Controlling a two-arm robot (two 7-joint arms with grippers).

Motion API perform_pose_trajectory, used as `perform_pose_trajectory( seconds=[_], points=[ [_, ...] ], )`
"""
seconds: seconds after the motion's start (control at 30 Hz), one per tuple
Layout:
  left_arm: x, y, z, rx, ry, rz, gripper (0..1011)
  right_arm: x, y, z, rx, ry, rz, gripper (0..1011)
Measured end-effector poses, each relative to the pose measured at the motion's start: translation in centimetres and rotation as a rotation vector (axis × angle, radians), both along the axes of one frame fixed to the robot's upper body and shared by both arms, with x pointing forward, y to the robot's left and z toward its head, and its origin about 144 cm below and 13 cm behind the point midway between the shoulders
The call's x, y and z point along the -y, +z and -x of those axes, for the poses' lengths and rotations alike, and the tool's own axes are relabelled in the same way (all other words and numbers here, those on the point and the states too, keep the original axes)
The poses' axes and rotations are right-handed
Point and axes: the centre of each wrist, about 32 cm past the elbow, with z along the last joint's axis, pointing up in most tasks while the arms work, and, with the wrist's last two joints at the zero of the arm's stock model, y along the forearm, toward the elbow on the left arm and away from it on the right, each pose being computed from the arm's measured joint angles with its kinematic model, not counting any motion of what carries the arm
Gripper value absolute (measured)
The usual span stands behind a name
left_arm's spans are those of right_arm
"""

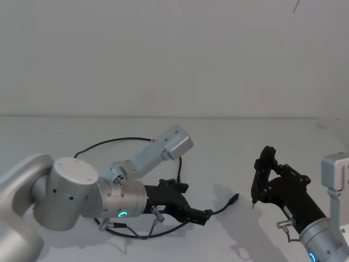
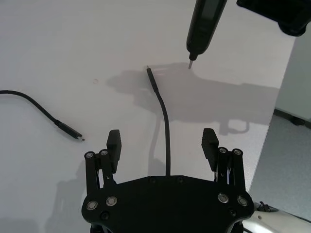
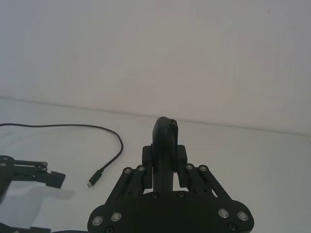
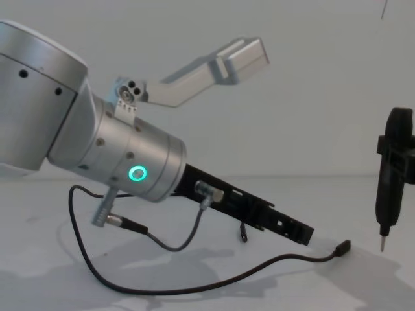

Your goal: Pick up the data cable with the one hand.

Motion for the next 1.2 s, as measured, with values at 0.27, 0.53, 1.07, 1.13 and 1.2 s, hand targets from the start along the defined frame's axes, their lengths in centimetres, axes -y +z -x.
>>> perform_pose_trajectory(
  seconds=[0.27,0.53,1.07,1.13,1.2],
  points=[
    [1.1,-0.5,-0.4,-0.030,0.010,-0.027,1002,0.0,0.0,0.0,0.000,0.000,0.000,279],
    [2.1,-1.0,-0.7,-0.056,0.023,-0.044,1001,0.0,0.0,0.0,0.000,0.000,0.000,279],
    [3.2,-1.6,-1.1,-0.077,0.036,-0.059,919,0.0,0.0,0.0,0.000,0.000,0.000,279],
    [3.2,-1.6,-1.1,-0.078,0.037,-0.060,891,0.0,0.0,0.0,0.000,0.000,0.000,279],
    [3.3,-1.6,-1.1,-0.080,0.037,-0.060,825,0.0,0.0,0.0,0.000,0.000,0.000,279]
  ],
)
